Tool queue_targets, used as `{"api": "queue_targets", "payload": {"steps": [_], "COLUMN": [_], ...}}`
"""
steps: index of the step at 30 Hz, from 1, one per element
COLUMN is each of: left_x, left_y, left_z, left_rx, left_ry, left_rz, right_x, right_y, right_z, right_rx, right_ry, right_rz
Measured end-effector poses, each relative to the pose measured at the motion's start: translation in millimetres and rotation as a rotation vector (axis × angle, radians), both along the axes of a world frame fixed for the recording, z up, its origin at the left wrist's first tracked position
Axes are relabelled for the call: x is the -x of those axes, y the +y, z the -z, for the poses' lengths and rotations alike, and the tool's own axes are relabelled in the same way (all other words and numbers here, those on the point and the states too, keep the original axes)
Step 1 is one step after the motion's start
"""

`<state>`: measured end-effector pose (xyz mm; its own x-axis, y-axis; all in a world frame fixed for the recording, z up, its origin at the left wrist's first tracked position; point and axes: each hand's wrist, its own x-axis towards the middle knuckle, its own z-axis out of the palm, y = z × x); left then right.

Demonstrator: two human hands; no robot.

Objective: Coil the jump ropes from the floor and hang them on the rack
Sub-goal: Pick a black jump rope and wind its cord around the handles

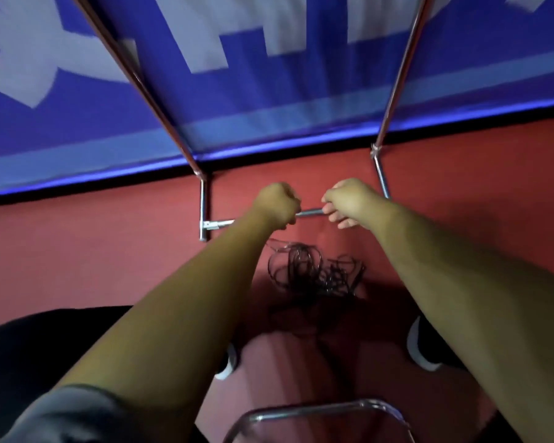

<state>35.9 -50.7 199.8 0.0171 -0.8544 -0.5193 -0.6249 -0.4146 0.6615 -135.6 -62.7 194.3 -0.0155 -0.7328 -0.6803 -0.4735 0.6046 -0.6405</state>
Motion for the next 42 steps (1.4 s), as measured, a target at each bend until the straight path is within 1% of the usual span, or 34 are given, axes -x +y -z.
{"api": "queue_targets", "payload": {"steps": [4, 6, 9, 11, 13, 14, 16, 18, 20, 23, 25, 27, 28, 29, 31, 32, 34, 36, 38, 40, 42], "left_x": [-11.8, -17.8, -24.6, -27.8, -31.1, -33.4, -37.2, -38.0, -34.4, -28.7, -27.8, -26.7, -25.6, -23.2, -19.1, -19.3, -18.8, -18.2, -16.2, -13.2, -10.7], "left_y": [14.7, 22.0, 35.8, 45.8, 56.0, 60.4, 65.7, 63.8, 59.4, 56.1, 56.9, 56.9, 56.8, 57.0, 53.8, 50.3, 40.6, 29.9, 20.6, 15.3, 11.5], "left_z": [78.8, 112.1, 148.9, 169.4, 189.6, 199.2, 213.7, 225.6, 232.7, 241.0, 247.5, 249.2, 248.3, 244.5, 232.8, 225.4, 202.6, 173.1, 143.3, 107.6, 69.2], "left_rx": [-0.2, -0.249, -0.313, -0.361, -0.363, -0.357, -0.288, -0.209, -0.196, -0.215, -0.216, -0.182, -0.141, -0.115, -0.123, -0.132, -0.101, -0.022, 0.065, 0.154, 0.237], "left_ry": [-0.109, -0.2, -0.276, -0.364, -0.467, -0.49, -0.483, -0.419, -0.375, -0.416, -0.461, -0.421, -0.371, -0.296, -0.07, 0.035, 0.157, 0.182, 0.174, 0.179, 0.194], "left_rz": [0.071, 0.125, 0.1, 0.116, 0.141, 0.15, 0.174, 0.199, 0.236, 0.278, 0.356, 0.439, 0.419, 0.345, 0.14, 0.076, 0.077, 0.116, 0.123, 0.139, 0.121], "right_x": [8.0, 7.6, 2.8, -0.2, -2.0, -1.8, -0.1, -0.2, -1.7, -0.4, 0.9, 3.2, 3.5, 2.8, -2.2, -5.7, -13.8, -20.6, -22.4, -20.6, -17.0], "right_y": [28.7, 41.5, 56.0, 63.0, 67.5, 68.8, 71.2, 75.1, 78.1, 81.1, 81.7, 82.4, 82.8, 83.0, 80.9, 77.8, 67.4, 55.2, 44.5, 36.5, 32.1], "right_z": [72.8, 104.4, 143.1, 163.3, 181.3, 192.0, 210.2, 218.7, 219.8, 226.7, 229.7, 229.5, 228.9, 228.3, 223.6, 220.6, 208.9, 194.6, 174.2, 157.2, 137.0], "right_rx": [-0.171, -0.242, -0.319, -0.35, -0.357, -0.359, -0.364, -0.347, -0.331, -0.352, -0.363, -0.337, -0.316, -0.288, -0.2, -0.155, -0.061, 0.018, 0.09, 0.172, 0.205], "right_ry": [0.039, 0.046, 0.068, 0.089, 0.112, 0.129, 0.162, 0.175, 0.191, 0.204, 0.205, 0.221, 0.229, 0.235, 0.232, 0.233, 0.196, 0.131, 0.125, 0.113, 0.073], "right_rz": [-0.016, -0.056, -0.101, -0.13, -0.174, -0.197, -0.22, -0.208, -0.204, -0.186, -0.165, -0.174, -0.194, -0.212, -0.219, -0.218, -0.208, -0.192, -0.198, -0.138, -0.08]}}
